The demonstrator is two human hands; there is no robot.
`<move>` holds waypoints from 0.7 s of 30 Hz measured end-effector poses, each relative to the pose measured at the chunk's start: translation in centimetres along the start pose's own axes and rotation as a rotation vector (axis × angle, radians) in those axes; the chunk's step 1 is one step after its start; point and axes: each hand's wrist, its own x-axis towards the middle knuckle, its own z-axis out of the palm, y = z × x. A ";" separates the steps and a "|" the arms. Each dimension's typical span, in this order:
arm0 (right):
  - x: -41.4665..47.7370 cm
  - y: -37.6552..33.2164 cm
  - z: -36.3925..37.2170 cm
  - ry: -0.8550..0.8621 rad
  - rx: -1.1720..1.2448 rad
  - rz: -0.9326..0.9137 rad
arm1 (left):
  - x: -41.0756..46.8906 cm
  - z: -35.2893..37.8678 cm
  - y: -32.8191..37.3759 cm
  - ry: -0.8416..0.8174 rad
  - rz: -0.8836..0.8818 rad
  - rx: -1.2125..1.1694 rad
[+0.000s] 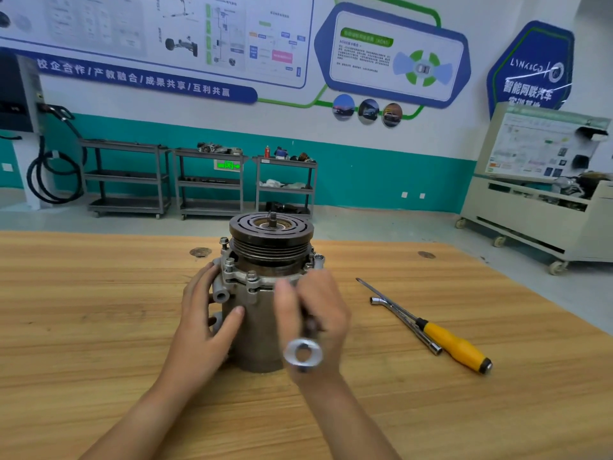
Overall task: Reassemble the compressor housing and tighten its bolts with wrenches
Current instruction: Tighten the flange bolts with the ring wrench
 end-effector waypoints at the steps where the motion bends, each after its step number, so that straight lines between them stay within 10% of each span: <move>1: 0.0 -0.2 1.2 -0.032 -0.098 -0.067 | 0.1 -0.1 -0.1 -0.012 0.006 -0.001; 10: 1.3 -0.3 4.3 0.008 -0.307 -0.147 | 0.7 0.0 -0.4 -0.072 0.028 -0.027; 14: 4.3 -1.9 4.3 0.133 -0.039 -0.106 | 0.3 0.0 -0.7 -0.013 -0.007 -0.013; 21: 11.0 -0.9 -1.9 0.475 0.800 0.541 | 0.2 -0.2 0.0 -0.013 -0.033 -0.018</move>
